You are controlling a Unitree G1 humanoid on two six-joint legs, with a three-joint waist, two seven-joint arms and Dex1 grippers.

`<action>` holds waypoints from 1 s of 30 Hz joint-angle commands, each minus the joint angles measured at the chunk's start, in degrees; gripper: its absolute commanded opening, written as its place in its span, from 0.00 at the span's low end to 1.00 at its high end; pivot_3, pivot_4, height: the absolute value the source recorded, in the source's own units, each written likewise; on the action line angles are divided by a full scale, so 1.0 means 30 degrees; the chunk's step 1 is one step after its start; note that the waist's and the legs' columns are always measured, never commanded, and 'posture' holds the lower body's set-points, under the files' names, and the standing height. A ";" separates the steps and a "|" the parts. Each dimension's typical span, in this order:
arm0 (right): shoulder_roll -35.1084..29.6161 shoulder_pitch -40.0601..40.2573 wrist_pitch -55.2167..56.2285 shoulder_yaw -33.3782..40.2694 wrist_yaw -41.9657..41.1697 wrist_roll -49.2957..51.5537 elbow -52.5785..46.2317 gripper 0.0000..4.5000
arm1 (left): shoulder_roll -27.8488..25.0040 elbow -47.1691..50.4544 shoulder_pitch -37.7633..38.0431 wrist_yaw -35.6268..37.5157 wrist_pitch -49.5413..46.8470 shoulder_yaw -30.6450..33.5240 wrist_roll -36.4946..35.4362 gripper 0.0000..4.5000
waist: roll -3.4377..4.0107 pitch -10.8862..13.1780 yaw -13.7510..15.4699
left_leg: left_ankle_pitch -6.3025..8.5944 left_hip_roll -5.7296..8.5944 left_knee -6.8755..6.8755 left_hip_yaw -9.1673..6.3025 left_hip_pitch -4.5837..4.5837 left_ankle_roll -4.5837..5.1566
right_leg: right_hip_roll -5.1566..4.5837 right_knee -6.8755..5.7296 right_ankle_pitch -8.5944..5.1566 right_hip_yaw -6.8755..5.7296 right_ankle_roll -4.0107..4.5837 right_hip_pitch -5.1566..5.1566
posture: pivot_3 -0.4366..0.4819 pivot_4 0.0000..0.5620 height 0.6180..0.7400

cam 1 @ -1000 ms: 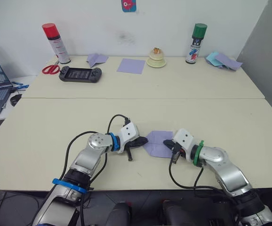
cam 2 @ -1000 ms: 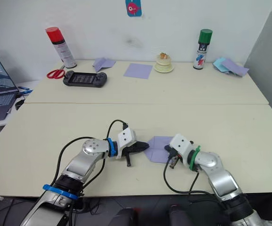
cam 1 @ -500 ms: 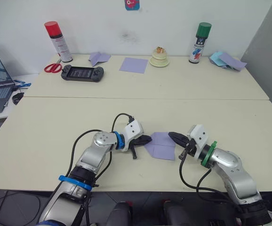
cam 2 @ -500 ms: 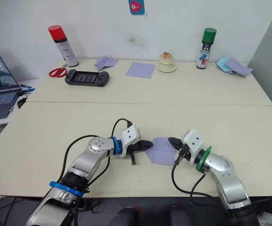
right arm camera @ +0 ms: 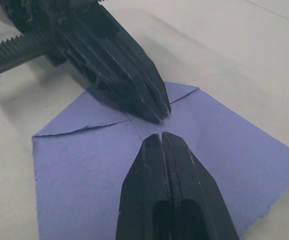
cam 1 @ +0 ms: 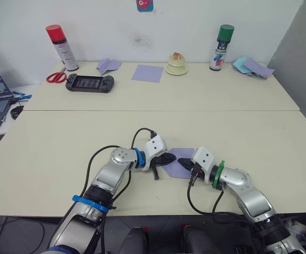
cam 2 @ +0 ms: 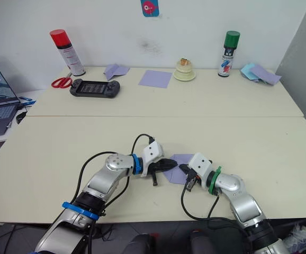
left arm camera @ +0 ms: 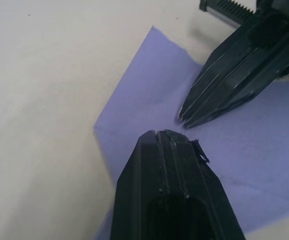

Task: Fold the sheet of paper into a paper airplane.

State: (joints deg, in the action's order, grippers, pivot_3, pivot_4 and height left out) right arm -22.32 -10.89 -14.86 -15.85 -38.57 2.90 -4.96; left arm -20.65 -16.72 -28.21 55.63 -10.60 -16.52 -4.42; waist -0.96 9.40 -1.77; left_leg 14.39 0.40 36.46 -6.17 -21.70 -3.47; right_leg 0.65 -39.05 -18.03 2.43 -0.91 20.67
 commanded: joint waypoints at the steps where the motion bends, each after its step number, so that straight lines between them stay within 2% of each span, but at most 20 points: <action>1: -0.0392 0.0569 -0.1148 -0.0206 0.0081 -0.0446 0.0266 0.00 | -0.1282 -0.0676 0.1293 -0.0062 -0.0642 0.0727 0.0083 0.00 | 0.0003 -0.0006 -0.0024 | 0.0000 -0.0002 -0.0004 0.0000 0.0021 0.0000 | 0.0000 0.0001 0.0000 0.0001 0.0000 -0.0022 | 0.48 0.27 1.00; 5: -0.0144 0.0744 -0.0565 -0.0022 -0.0115 0.0069 -0.0007 0.00 | -0.2351 -0.0145 0.2684 0.0649 -0.0902 0.0797 -0.0170 0.00 | -0.0020 -0.0031 -0.0020 | 0.0002 -0.0002 -0.0065 0.0012 0.0171 0.0000 | -0.0006 0.0031 -0.0006 0.0020 0.0000 -0.0147 | 0.48 0.27 1.00; 7: -0.0039 0.0640 -0.0443 -0.0038 -0.0200 0.0198 -0.0061 0.00 | -0.2362 0.0287 0.3062 0.0636 -0.1290 0.0753 -0.0340 0.00 | -0.0013 -0.0034 -0.0017 | 0.0002 0.0000 -0.0126 0.0030 0.0270 0.0000 | -0.0018 0.0040 -0.0025 0.0037 0.0027 -0.0207 | 0.48 0.27 1.00; 12: 0.0109 0.0069 -0.0179 0.0989 -0.0588 0.1375 -0.0881 0.00 | -0.1953 0.0947 0.3223 0.0315 -0.1550 0.0557 -0.0277 0.00 | -0.0006 -0.0032 -0.0012 | 0.0002 -0.0008 -0.0150 0.0027 0.0264 -0.0002 | -0.0013 0.0037 -0.0042 0.0031 0.0056 -0.0189 | 0.48 0.27 1.00; 16: -0.0961 0.0160 -0.1321 0.2681 -0.1757 0.3363 -0.2748 0.20 | -0.1837 0.1049 0.3221 0.0201 -0.1480 0.0456 -0.0109 0.00 | 0.0005 -0.0019 0.0047 | 0.0004 0.0006 -0.0154 0.0026 0.0220 -0.0005 | -0.0027 0.0038 -0.0045 0.0024 0.0053 -0.0159 | 0.48 0.27 1.00; 19: -0.2373 0.0402 -0.2876 0.4098 -0.2734 0.5076 -0.4020 0.44 | -0.1929 0.0982 0.3326 0.0199 -0.1235 0.0296 0.0080 0.00 | 0.0021 -0.0007 0.0074 | 0.0006 0.0031 -0.0156 0.0028 0.0206 -0.0005 | -0.0060 0.0046 -0.0053 0.0021 0.0038 -0.0157 | 0.48 0.27 1.00; 23: -0.3371 0.0121 -0.4493 0.4158 -0.3452 0.6020 -0.4022 0.76 | -0.1931 0.1158 0.3489 0.0201 -0.1211 0.0213 0.0101 0.00 | 0.0018 -0.0007 0.0052 | 0.0006 0.0026 -0.0165 0.0024 0.0215 -0.0003 | -0.0059 0.0052 -0.0055 0.0015 0.0035 -0.0162 | 0.48 0.27 1.00; 26: -0.3481 -0.0737 -0.4509 0.3299 -0.4010 0.5532 -0.2619 0.76 | -0.1928 0.1276 0.3499 0.0277 -0.1217 0.0171 0.0072 0.00 | 0.0022 -0.0005 0.0039 | 0.0006 0.0020 -0.0171 0.0024 0.0219 -0.0003 | -0.0053 0.0050 -0.0059 0.0010 0.0039 -0.0161 | 0.48 0.27 1.00; 30: -0.2478 -0.2686 -0.3629 0.2183 -0.4562 0.4903 0.0621 0.76 | -0.1935 0.1366 0.3423 0.0327 -0.1218 0.0176 0.0066 0.00 | 0.0015 0.0001 0.0022 | 0.0006 0.0030 -0.0163 0.0054 0.0221 -0.0003 | -0.0061 0.0054 -0.0059 0.0033 0.0038 -0.0161 | 0.48 0.27 1.00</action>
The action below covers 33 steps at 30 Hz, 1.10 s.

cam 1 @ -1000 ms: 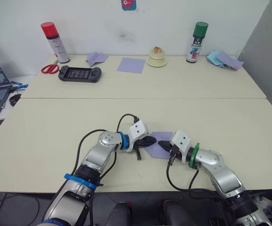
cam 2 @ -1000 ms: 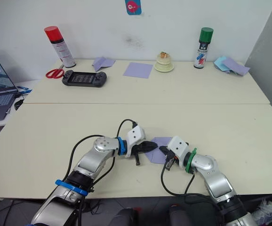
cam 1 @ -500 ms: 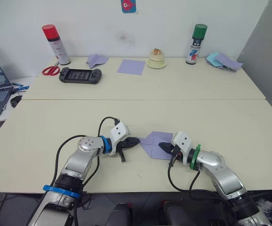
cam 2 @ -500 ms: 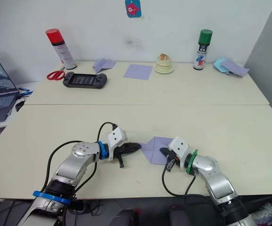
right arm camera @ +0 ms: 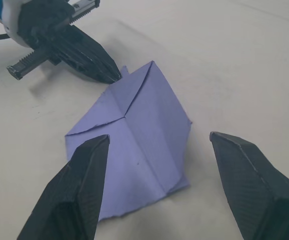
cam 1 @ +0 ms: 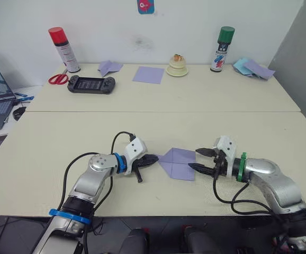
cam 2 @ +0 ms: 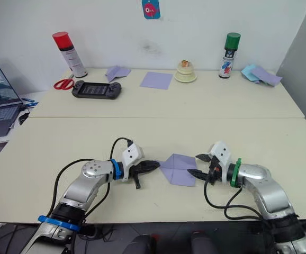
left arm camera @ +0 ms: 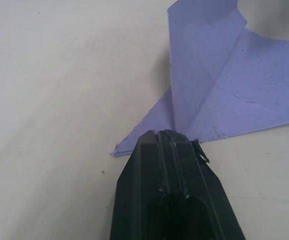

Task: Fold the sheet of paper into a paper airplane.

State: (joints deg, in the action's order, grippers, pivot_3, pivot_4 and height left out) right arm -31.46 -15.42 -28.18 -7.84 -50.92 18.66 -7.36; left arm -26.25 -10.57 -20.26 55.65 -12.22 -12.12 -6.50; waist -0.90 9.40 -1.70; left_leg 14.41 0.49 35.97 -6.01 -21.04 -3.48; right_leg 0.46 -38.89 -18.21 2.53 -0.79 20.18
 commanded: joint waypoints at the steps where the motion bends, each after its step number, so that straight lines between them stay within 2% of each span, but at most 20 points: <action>1: 0.0862 -0.1681 0.0932 -0.0633 -0.0652 -0.0359 0.2173 0.76 | -0.0105 -0.0607 0.0768 0.0343 -0.0656 -0.1284 0.0763 0.00 | 0.0001 0.0003 0.0007 | 0.0000 0.0000 -0.0001 -0.0004 -0.0002 0.0000 | 0.0000 0.0000 0.0000 -0.0004 0.0000 0.0003 | 0.48 0.27 1.00; 4: 0.1432 -0.2812 0.1364 -0.1039 -0.1504 -0.0468 0.3921 0.63 | -0.0240 -0.0147 0.0814 0.0376 -0.0805 -0.1120 0.0587 0.00 | 0.0007 0.0011 0.0027 | 0.0001 0.0000 -0.0010 -0.0020 -0.0015 -0.0001 | 0.0000 0.0000 0.0000 -0.0023 0.0000 0.0008 | 0.48 0.27 1.00; 7: 0.1529 -0.3270 0.2023 -0.1303 -0.2459 -0.0574 0.4671 0.40 | -0.0501 0.0909 0.1028 0.0565 -0.1082 -0.0794 0.0139 0.00 | 0.0004 0.0012 0.0017 | 0.0006 0.0002 -0.0011 -0.0024 -0.0034 -0.0001 | -0.0004 0.0002 0.0000 -0.0027 0.0001 0.0018 | 0.48 0.27 1.00; 8: 0.1510 -0.3333 0.2249 -0.1353 -0.2689 -0.0606 0.4700 0.29 | -0.0713 0.1539 0.1147 0.0748 -0.1293 -0.0611 -0.0149 0.00 | 0.0004 0.0012 0.0008 | 0.0018 0.0000 -0.0011 -0.0023 -0.0037 0.0003 | -0.0005 0.0004 -0.0001 -0.0025 -0.0001 0.0025 | 0.48 0.27 1.00; 9: 0.1428 -0.3356 0.2398 -0.1411 -0.2944 -0.0624 0.4654 0.24 | -0.0948 0.2213 0.1247 0.0922 -0.1528 -0.0406 -0.0451 0.00 | 0.0005 0.0016 -0.0005 | 0.0024 -0.0001 -0.0015 -0.0021 -0.0042 0.0003 | -0.0006 0.0008 -0.0002 -0.0023 -0.0003 0.0030 | 0.48 0.27 1.00; 11: 0.1183 -0.3301 0.2890 -0.1580 -0.3414 -0.0782 0.4340 0.06 | -0.1601 0.3967 0.1412 0.1336 -0.2416 0.0325 -0.1474 0.00 | 0.0024 0.0031 -0.0029 | 0.0031 -0.0007 -0.0016 -0.0025 -0.0108 0.0003 | -0.0004 0.0006 -0.0006 -0.0027 -0.0009 0.0093 | 0.48 0.27 1.00; 12: 0.1108 -0.3244 0.3110 -0.1585 -0.3589 -0.0811 0.4181 0.01 | -0.1882 0.4713 0.1448 0.1450 -0.2855 0.0636 -0.1945 0.00 | 0.0025 0.0031 -0.0036 | 0.0030 -0.0008 -0.0007 -0.0029 -0.0181 0.0002 | -0.0004 -0.0009 -0.0004 -0.0031 -0.0006 0.0166 | 0.48 0.27 1.00; 15: 0.0886 -0.3110 0.4350 -0.1616 -0.3862 -0.1177 0.3635 0.01 | -0.3121 0.7421 0.1552 0.2201 -0.4515 0.1680 -0.3759 0.00 | 0.0023 0.0087 -0.0036 | 0.0024 -0.0014 0.0026 -0.0030 -0.0403 0.0000 | 0.0002 -0.0063 0.0053 -0.0036 0.0089 0.0405 | 0.48 0.27 1.00; 20: 0.0621 -0.3689 0.8036 -0.1227 -0.3694 -0.2329 0.3111 0.01 | -0.4819 1.0930 0.1309 0.2465 -0.7214 0.3444 -0.6599 0.00 | 0.0016 0.0232 -0.0037 | 0.0024 -0.0018 0.0028 -0.0054 -0.0455 -0.0001 | 0.0005 -0.0050 0.0054 -0.0064 0.0090 0.0432 | 0.48 0.27 1.00; 25: 0.0346 -0.5387 1.5153 -0.1263 -0.2928 -0.4906 0.4265 0.01 | -0.5752 1.2635 0.0387 0.1490 -1.0040 0.5432 -0.9231 0.00 | -0.0017 0.0413 -0.0038 | 0.0019 -0.0014 0.0051 -0.0038 -0.0455 -0.0008 | 0.0004 -0.0054 0.0055 -0.0060 0.0087 0.0430 | 0.48 0.27 1.00; 28: 0.0278 -0.6205 2.1554 -0.1705 -0.1112 -0.7697 0.6356 0.01 | -0.6618 1.2946 0.0491 0.1474 -1.0177 0.5656 -0.9220 0.00 | -0.0032 0.0422 -0.0046 | 0.0015 -0.0021 0.0045 -0.0042 -0.0449 -0.0015 | 0.0011 -0.0054 0.0055 -0.0076 0.0087 0.0429 | 0.48 0.27 1.00; 33: 0.0211 -0.5185 2.7090 -0.2875 0.1591 -1.1253 0.9037 0.01 | -0.7576 1.3292 0.1376 0.1644 -0.9848 0.5240 -0.9000 0.00 | -0.0039 0.0426 -0.0039 | -0.0024 -0.0018 0.0038 -0.0015 -0.0466 -0.0085 | 0.0006 -0.0037 0.0056 -0.0048 0.0090 0.0440 | 0.48 0.27 1.00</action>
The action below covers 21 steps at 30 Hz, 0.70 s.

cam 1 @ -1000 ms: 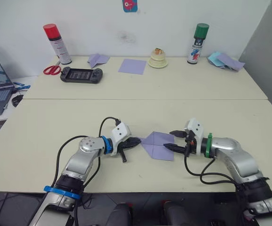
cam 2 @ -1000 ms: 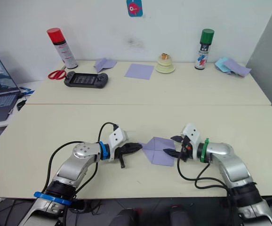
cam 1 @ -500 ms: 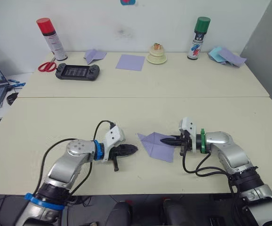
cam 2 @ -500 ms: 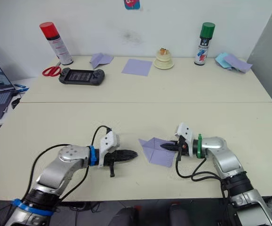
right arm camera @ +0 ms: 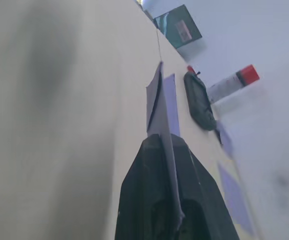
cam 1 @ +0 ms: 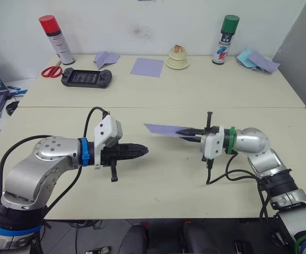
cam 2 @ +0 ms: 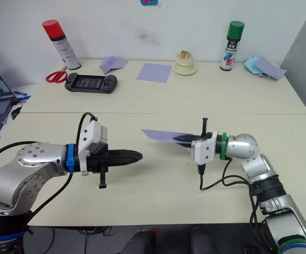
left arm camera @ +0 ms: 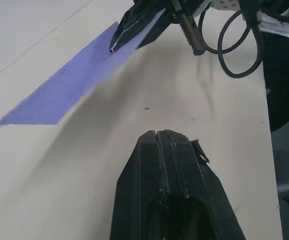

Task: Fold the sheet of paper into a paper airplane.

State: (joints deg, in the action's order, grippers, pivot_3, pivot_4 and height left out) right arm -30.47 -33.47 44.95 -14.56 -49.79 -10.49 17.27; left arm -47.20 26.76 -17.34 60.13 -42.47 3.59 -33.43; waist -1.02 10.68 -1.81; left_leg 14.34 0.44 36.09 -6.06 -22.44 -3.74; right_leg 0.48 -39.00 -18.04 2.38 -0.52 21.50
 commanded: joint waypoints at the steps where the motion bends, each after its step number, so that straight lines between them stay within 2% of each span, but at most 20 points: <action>1: -0.0225 0.1316 0.3280 -0.0946 0.1532 -0.2043 0.1170 0.01 | -0.0763 0.0925 0.0655 0.0243 0.0427 -0.0131 0.0123 0.00 | -0.0002 0.0001 0.0017 | 0.0000 0.0000 0.0000 0.0000 -0.0006 -0.0001 | 0.0000 0.0000 0.0001 0.0000 0.0001 0.0003 | 0.48 0.27 1.00; 4: -0.0573 0.2670 0.3936 -0.1712 0.1910 -0.2610 0.1677 0.01 | -0.1016 0.1037 0.1243 0.0329 0.0904 -0.0436 0.0353 0.00 | -0.0005 0.0003 0.0058 | -0.0001 0.0006 0.0007 -0.0002 -0.0010 -0.0001 | -0.0005 -0.0006 0.0002 0.0004 0.0003 0.0004 | 0.48 0.27 1.00; 8: -0.1067 0.4001 0.3627 -0.2124 0.1917 -0.2134 0.0787 0.01 | -0.1115 0.0957 0.1544 0.0420 0.1112 -0.0626 0.0267 0.00 | -0.0011 0.0006 0.0043 | 0.0009 0.0003 0.0038 0.0004 0.0035 0.0026 | -0.0002 -0.0029 0.0023 0.0014 0.0039 -0.0037 | 0.48 0.27 1.00; 11: -0.1278 0.4712 0.2777 -0.2295 0.1628 -0.1258 -0.0390 0.13 | -0.1178 0.0833 0.1589 0.0568 0.1424 -0.0984 0.0465 0.00 | -0.0011 0.0006 0.0041 | 0.0009 -0.0010 0.0037 -0.0003 0.0092 0.0054 | 0.0016 -0.0050 0.0029 0.0010 0.0051 -0.0066 | 0.48 0.27 1.00; 14: -0.1766 0.5334 0.1478 -0.2333 0.0968 0.0141 -0.2288 0.36 | -0.1076 0.0788 0.1466 0.0492 0.1564 -0.1229 0.0545 0.00 | -0.0013 0.0008 0.0043 | 0.0007 -0.0017 0.0036 0.0001 0.0119 0.0054 | 0.0027 -0.0081 0.0031 0.0017 0.0054 -0.0075 | 0.48 0.27 1.00; 17: -0.3264 0.6622 -0.0370 -0.2214 -0.0359 0.3258 -0.5554 0.59 | -0.0973 0.0948 0.1481 0.0273 0.1610 -0.1452 0.0640 0.00 | -0.0013 0.0008 0.0058 | 0.0008 -0.0012 0.0038 0.0003 0.0116 0.0054 | 0.0023 -0.0108 0.0031 0.0026 0.0054 -0.0068 | 0.48 0.27 1.00; 21: -0.5358 0.8226 -0.3172 -0.1655 -0.1435 0.7602 -1.0373 0.59 | -0.0933 0.0909 0.1675 -0.0061 0.1718 -0.1487 0.0841 0.00 | -0.0019 0.0012 0.0081 | 0.0011 -0.0010 0.0037 -0.0006 0.0108 0.0058 | 0.0017 -0.0103 0.0031 0.0020 0.0054 -0.0068 | 0.48 0.27 1.00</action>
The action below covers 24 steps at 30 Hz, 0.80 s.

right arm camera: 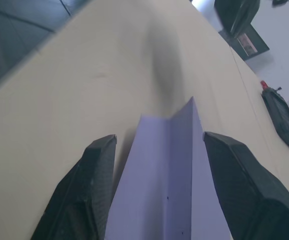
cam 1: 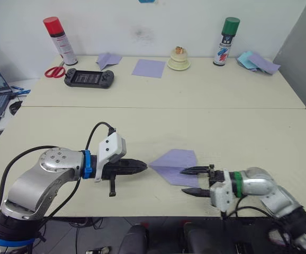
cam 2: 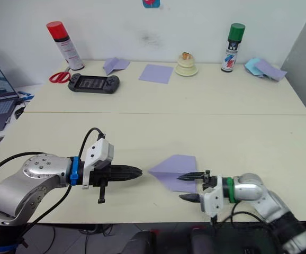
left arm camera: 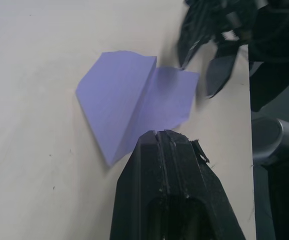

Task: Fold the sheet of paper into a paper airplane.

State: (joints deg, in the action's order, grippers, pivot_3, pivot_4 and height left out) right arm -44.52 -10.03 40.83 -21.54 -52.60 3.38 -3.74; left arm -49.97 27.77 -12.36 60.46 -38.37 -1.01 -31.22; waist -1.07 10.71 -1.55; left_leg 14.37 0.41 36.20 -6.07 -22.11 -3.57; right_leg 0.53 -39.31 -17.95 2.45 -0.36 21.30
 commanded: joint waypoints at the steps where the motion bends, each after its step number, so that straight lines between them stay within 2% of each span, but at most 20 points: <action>1: -0.0840 0.0519 -0.2534 0.0791 -0.0497 0.3445 -0.4082 0.59 | -0.0032 0.0553 0.0063 -0.0172 0.0409 0.0053 0.0121 0.00 | -0.0002 0.0001 -0.0044 | 0.0000 -0.0001 0.0000 -0.0004 0.0004 0.0000 | 0.0001 -0.0002 0.0000 -0.0004 -0.0001 -0.0005 | 0.48 0.27 1.00; 4: 0.0411 -0.0924 -0.7374 0.1089 0.1054 0.3381 -0.4782 0.46 | 0.0036 0.0329 -0.0029 -0.0199 0.0605 -0.0155 0.0313 0.00 | -0.0027 0.0013 -0.0216 | -0.0001 -0.0025 0.0004 0.0021 0.0049 0.0000 | 0.0024 -0.0054 0.0000 0.0024 -0.0001 -0.0003 | 0.48 0.27 1.00; 9: 0.2579 -0.3138 -1.0268 0.0362 0.2123 0.0015 -0.2016 0.03 | 0.0189 -0.0287 -0.0300 -0.0030 0.1390 -0.0889 0.1023 0.00 | -0.0031 0.0016 -0.0066 | -0.0088 -0.0035 0.0003 0.0013 0.0072 -0.0040 | 0.0061 -0.0097 0.0011 0.0003 0.0019 0.0004 | 0.48 0.27 1.00; 10: 0.2896 -0.3362 -1.0390 0.0191 0.2120 -0.0409 -0.1582 0.00 | 0.0245 -0.0416 -0.0364 -0.0022 0.1514 -0.1000 0.1142 0.00 | -0.0031 0.0016 -0.0021 | -0.0095 -0.0035 0.0003 0.0017 0.0070 -0.0040 | 0.0062 -0.0102 0.0011 -0.0001 0.0019 0.0006 | 0.48 0.27 1.00; 16: 0.3618 -0.2921 -1.0817 -0.0509 0.2003 -0.2305 -0.0506 0.00 | 0.0844 -0.0981 -0.0692 -0.0359 0.1688 -0.1281 0.1430 0.00 | -0.0033 0.0016 0.0017 | -0.0097 -0.0026 0.0001 0.0012 0.0023 -0.0041 | 0.0052 -0.0098 0.0041 0.0004 0.0069 0.0037 | 0.48 0.27 1.00; 24: 0.3387 -0.0836 -1.1454 -0.0800 0.1835 -0.3718 -0.1828 0.00 | 0.1592 -0.1110 -0.0500 -0.0805 0.1810 -0.1922 0.1963 0.00 | -0.0033 0.0016 -0.0025 | -0.0096 -0.0031 -0.0013 0.0004 0.0028 -0.0040 | 0.0051 -0.0105 0.0041 -0.0010 0.0068 0.0038 | 0.48 0.27 1.00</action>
State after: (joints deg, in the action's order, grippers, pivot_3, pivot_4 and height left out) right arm -34.01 -13.44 6.85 -23.76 -47.18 -6.69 -6.61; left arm -45.58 23.92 -13.80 58.61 -33.47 -6.85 -25.64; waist -1.17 10.76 -1.62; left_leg 14.08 0.31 36.16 -6.06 -22.03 -3.69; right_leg 0.69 -39.63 -17.83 2.42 -0.16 21.42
